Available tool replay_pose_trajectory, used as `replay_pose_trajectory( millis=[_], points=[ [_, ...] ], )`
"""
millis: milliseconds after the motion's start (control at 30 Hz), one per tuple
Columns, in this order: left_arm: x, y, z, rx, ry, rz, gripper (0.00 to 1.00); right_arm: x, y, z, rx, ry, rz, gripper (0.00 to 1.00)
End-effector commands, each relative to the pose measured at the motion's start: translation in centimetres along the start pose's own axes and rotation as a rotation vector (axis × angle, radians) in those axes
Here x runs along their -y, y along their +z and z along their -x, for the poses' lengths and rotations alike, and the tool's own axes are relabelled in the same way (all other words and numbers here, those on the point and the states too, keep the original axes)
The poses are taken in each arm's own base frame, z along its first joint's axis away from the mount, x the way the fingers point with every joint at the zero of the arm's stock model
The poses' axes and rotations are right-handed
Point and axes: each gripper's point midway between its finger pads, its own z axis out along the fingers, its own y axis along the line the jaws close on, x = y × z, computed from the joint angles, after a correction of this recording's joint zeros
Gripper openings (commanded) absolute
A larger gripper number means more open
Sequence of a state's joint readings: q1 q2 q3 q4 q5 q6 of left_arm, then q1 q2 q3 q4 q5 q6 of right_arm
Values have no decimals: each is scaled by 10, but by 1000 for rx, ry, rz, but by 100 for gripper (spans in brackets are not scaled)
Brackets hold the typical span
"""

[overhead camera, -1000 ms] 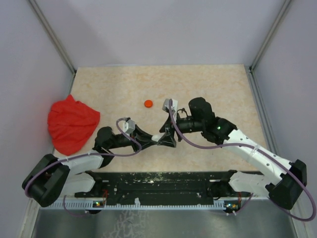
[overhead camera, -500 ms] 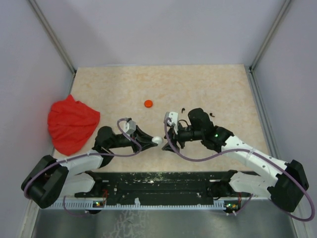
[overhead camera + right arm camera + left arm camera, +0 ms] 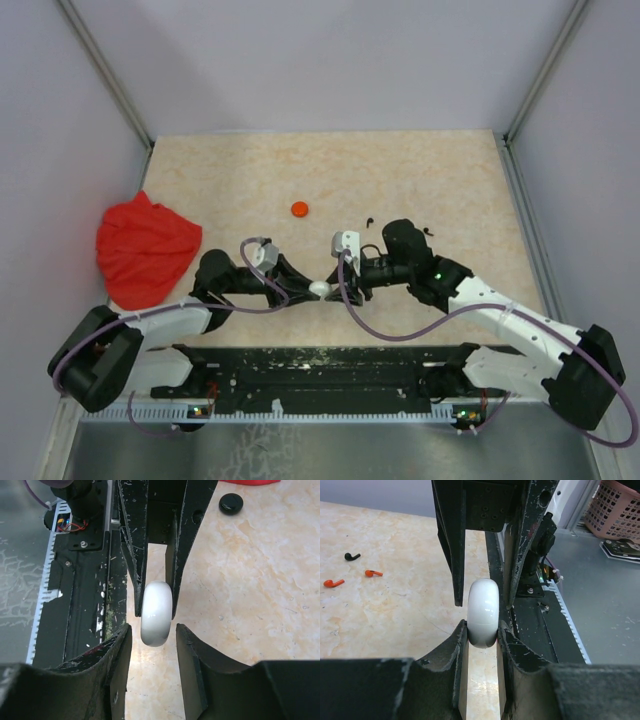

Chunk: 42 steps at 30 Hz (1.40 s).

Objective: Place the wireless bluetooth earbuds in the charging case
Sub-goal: Close the charging case, then place the charging case at the center of the board.

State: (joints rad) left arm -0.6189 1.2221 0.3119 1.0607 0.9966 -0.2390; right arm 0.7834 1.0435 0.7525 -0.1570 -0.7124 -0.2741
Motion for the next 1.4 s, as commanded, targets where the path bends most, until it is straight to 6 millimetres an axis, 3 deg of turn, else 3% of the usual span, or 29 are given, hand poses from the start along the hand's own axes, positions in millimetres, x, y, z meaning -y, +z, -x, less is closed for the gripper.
replay_pose_trajectory(
  millis=[0, 333, 467, 533, 700, 1000, 1100, 1167, 1367],
  points=[
    [4, 3, 15, 28, 56, -40, 1, -2, 4, 17, 53, -65, 34, 40],
    [2, 2, 16, 34, 53, -19, 1, 0, 10, 18, 62, -43, 31, 29],
    [1, 1, 15, 35, 55, -8, 1, 0, 10, 21, 66, -35, 27, 17],
    [-3, 0, 14, 33, 63, 17, 8, 2, 9, 21, 60, -24, 12, 8],
    [-17, -6, 10, 22, 83, 125, 29, 11, 4, 23, 51, 1, -41, 0],
    [-50, -27, 3, 32, 96, 391, 70, 37, -10, 23, 71, 92, -180, 0],
    [-64, -39, 0, 38, 95, 504, 83, 63, -21, 18, 96, 195, -289, 0],
    [-77, -51, -3, 38, 72, 612, 99, 85, -31, 7, 96, 295, -398, 0],
    [-112, -93, -11, 24, 34, 930, 100, 137, -69, -39, 99, 650, -672, 0]
  ],
)
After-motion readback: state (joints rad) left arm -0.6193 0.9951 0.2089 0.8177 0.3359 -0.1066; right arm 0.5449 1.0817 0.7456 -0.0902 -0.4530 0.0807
